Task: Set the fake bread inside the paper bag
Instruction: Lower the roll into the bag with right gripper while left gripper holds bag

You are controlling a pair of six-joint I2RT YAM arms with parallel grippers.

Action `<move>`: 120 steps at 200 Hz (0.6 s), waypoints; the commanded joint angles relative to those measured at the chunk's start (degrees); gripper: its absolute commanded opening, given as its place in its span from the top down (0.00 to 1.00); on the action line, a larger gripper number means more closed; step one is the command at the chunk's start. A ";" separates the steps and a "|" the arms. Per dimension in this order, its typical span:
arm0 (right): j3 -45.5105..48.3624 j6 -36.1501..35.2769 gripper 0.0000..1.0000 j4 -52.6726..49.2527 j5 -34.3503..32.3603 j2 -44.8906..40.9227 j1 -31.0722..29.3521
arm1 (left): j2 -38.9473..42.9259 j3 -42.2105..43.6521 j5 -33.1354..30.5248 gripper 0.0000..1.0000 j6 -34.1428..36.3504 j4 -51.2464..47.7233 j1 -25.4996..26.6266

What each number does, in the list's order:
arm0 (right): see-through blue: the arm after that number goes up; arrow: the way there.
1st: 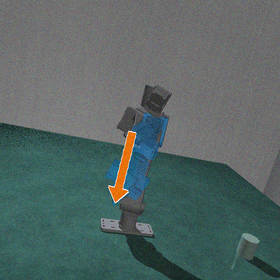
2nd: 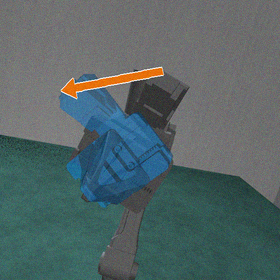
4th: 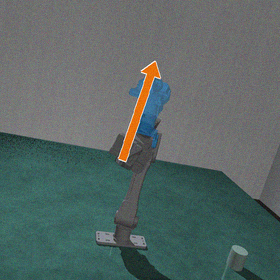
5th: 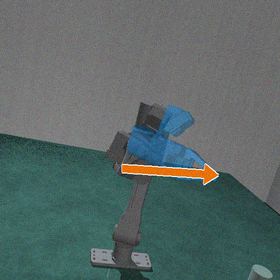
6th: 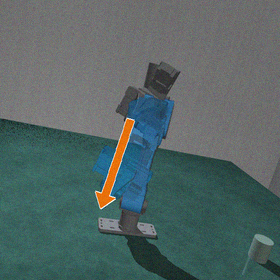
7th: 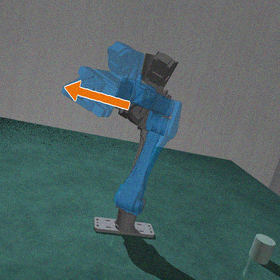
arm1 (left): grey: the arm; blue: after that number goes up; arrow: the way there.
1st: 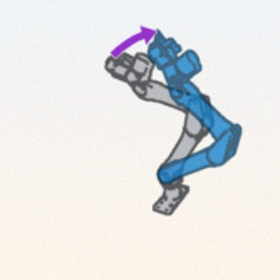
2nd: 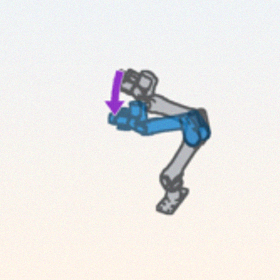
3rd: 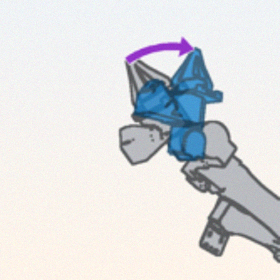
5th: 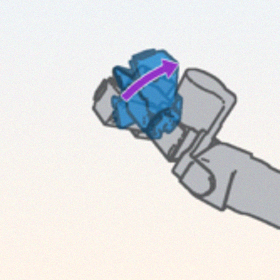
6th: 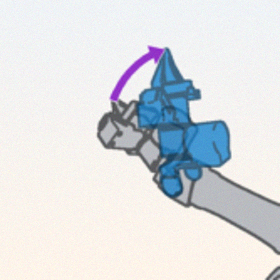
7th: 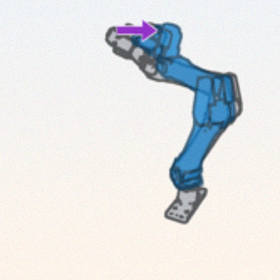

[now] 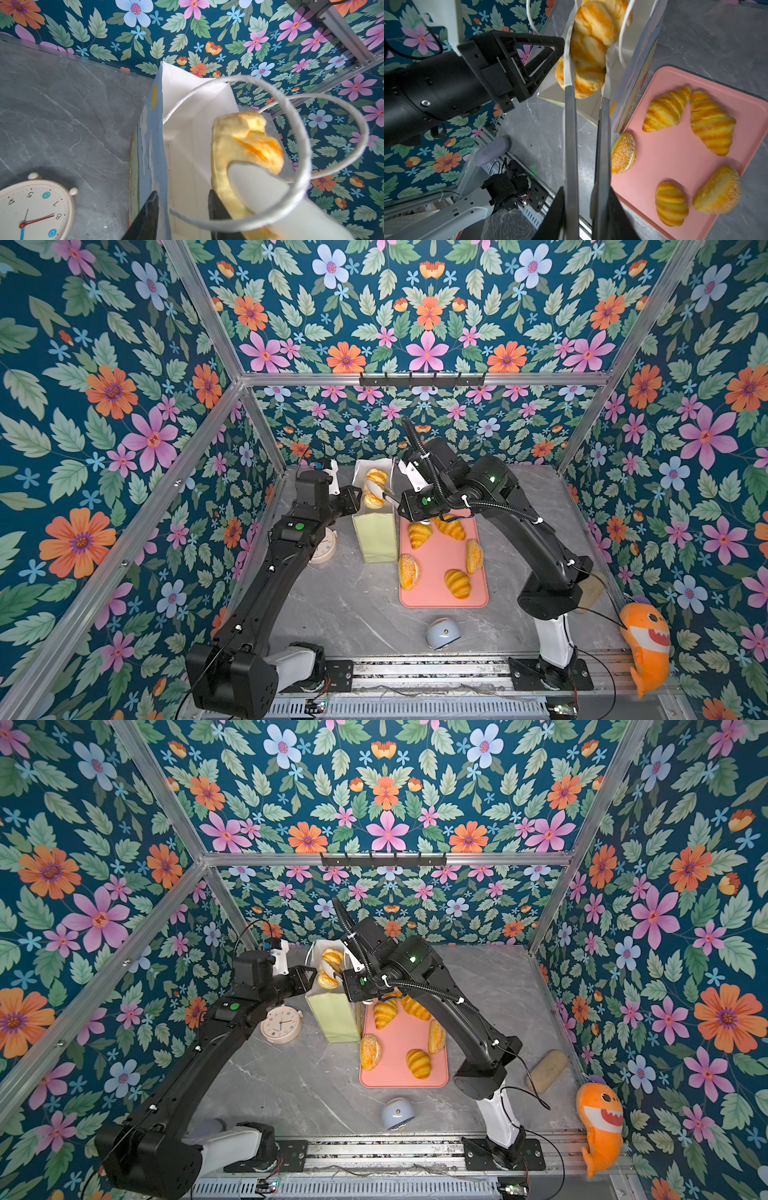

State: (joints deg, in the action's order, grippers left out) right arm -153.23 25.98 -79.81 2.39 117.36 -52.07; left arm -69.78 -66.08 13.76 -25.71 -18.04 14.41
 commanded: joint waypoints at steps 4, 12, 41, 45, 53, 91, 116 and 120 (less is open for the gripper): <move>-1.23 -0.11 0.76 0.26 -1.47 0.75 -0.18 | 0.17 -0.01 0.39 0.60 -0.41 1.17 0.08; -1.28 -0.21 0.76 0.39 -1.65 0.97 -0.30 | -0.04 -0.11 0.48 0.60 -0.34 1.09 0.05; -1.26 -0.39 0.76 0.51 -2.81 1.72 -0.31 | -0.79 -0.78 -0.55 0.63 -0.08 -0.18 0.08; -1.28 -0.33 0.76 0.61 -2.91 1.85 -0.25 | -0.87 -0.88 -0.98 0.64 -0.12 -0.45 0.08; -1.36 -0.33 0.76 0.67 -3.04 2.12 -0.31 | -1.10 -1.21 -1.53 0.64 -0.08 -1.02 0.09; -2.19 -0.64 0.76 1.17 -3.76 3.16 -0.75 | -1.50 -1.86 -2.15 0.67 0.23 -2.42 0.06; -2.32 -0.75 0.76 1.65 -4.05 3.80 -1.01 | -1.59 -1.84 -1.83 0.68 0.30 -2.53 0.07; -2.33 -0.83 0.76 1.69 -4.14 3.91 -1.01 | -1.67 -1.93 -1.74 0.68 0.31 -2.52 0.09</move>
State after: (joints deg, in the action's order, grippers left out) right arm -155.09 25.74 -79.85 -0.38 120.84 -52.88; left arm -71.33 -67.64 12.05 -25.50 -20.32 14.46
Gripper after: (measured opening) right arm 0.284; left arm 0.322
